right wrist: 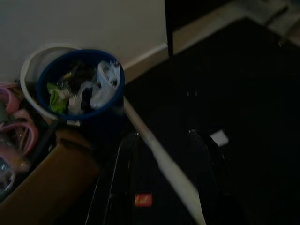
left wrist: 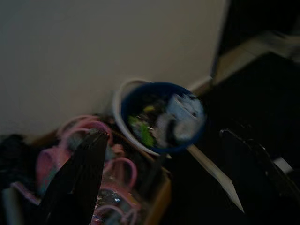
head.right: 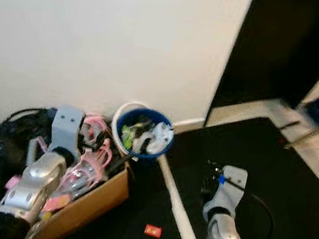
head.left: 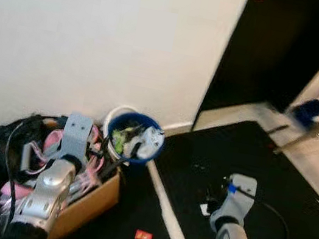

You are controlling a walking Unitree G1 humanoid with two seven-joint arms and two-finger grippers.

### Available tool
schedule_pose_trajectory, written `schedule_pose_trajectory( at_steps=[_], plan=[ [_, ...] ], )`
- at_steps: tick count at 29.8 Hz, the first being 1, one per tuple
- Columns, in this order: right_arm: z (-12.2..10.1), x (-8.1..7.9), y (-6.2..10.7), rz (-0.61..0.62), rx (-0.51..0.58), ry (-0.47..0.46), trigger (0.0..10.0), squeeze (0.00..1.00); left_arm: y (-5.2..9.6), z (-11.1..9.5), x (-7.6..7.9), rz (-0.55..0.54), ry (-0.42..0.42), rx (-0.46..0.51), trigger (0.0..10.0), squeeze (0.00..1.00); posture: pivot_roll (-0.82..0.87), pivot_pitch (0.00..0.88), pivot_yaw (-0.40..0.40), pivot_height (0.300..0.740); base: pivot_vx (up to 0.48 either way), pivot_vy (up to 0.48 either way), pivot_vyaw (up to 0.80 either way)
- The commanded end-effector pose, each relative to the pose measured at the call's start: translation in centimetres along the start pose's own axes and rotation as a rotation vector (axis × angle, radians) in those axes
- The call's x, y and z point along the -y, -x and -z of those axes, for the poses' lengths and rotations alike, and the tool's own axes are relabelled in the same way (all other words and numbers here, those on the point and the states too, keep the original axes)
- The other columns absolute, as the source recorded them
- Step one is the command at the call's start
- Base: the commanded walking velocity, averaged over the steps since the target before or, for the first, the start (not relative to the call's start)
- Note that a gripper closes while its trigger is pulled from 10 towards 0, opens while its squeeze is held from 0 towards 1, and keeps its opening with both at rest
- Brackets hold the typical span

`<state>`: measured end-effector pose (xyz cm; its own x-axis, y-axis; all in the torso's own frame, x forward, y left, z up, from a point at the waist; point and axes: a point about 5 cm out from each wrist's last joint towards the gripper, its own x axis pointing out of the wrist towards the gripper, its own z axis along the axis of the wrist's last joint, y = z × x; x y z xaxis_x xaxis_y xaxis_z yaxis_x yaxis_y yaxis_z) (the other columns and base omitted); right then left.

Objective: Picking trash to rubbish bin

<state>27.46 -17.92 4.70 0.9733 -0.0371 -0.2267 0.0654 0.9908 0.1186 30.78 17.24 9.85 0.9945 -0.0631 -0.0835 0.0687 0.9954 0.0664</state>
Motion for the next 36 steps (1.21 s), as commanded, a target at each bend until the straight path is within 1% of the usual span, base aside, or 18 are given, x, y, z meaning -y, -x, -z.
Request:
schedule_pose_trajectory(
  at_steps=[1, 13, 18, 21, 24, 25, 28, 33, 35, 36],
  plan=[
    [0.6, 0.0, 0.1, 0.001, -0.031, 0.002, 10.0, 0.00, 0.2, 0.3, -0.2, -0.006, 0.004, -0.014, 10.0, 0.00, 0.05, 0.149, 0.082, 0.740, 0.000, 0.000, -0.80],
    [0.6, -0.2, 0.0, -0.002, -0.038, 0.000, 10.0, 0.00, -0.1, -0.2, -0.6, -0.011, -0.005, -0.005, 10.0, 0.00, 0.06, 0.151, 0.086, 0.740, 0.000, 0.000, -0.80],
    [0.7, -0.6, -0.3, -0.013, -0.040, 0.000, 10.0, 0.00, 0.0, -0.2, -1.2, -0.030, -0.009, -0.001, 10.0, 0.00, 0.07, 0.139, 0.077, 0.740, 0.000, 0.000, -0.80],
    [0.5, -0.6, -0.5, -0.013, -0.037, 0.000, 10.0, 0.00, -0.1, -0.3, -1.3, -0.038, -0.006, 0.000, 10.0, 0.00, 0.06, 0.134, 0.076, 0.740, 0.000, 0.000, -0.80],
    [0.1, -0.2, -0.6, -0.007, -0.029, 0.005, 10.0, 0.00, -0.3, -0.4, -1.1, -0.036, 0.003, 0.005, 10.0, 0.00, 0.05, 0.137, 0.074, 0.740, 0.000, 0.000, -0.80],
    [0.1, 0.2, -0.7, -0.002, -0.029, 0.009, 10.0, 0.00, -0.3, -0.3, -0.9, -0.033, 0.005, 0.005, 10.0, 0.00, 0.05, 0.136, 0.068, 0.740, 0.000, 0.000, -0.80],
    [0.1, 0.4, -0.7, 0.000, -0.029, 0.017, 10.0, 0.00, -0.3, -0.2, -0.8, -0.039, 0.014, 0.001, 10.0, 0.00, 0.04, 0.140, 0.075, 0.740, 0.000, 0.000, -0.80],
    [0.0, 0.5, -0.5, 0.008, -0.026, 0.021, 10.0, 0.00, -0.3, 0.0, -0.4, -0.030, 0.022, -0.006, 10.0, 0.00, 0.03, 0.144, 0.065, 0.740, 0.000, 0.000, -0.80],
    [0.0, 0.5, -0.4, 0.005, -0.026, 0.024, 10.0, 0.00, -0.3, 0.1, -0.5, -0.040, 0.030, -0.005, 10.0, 0.00, 0.02, 0.144, 0.065, 0.740, 0.000, 0.000, -0.80],
    [0.0, 0.4, -0.4, 0.005, -0.025, 0.025, 10.0, 0.00, -0.3, 0.1, -0.7, -0.053, 0.055, -0.005, 10.0, 0.00, 0.02, 0.142, 0.064, 0.740, 0.000, 0.000, -0.80]
  ],
)
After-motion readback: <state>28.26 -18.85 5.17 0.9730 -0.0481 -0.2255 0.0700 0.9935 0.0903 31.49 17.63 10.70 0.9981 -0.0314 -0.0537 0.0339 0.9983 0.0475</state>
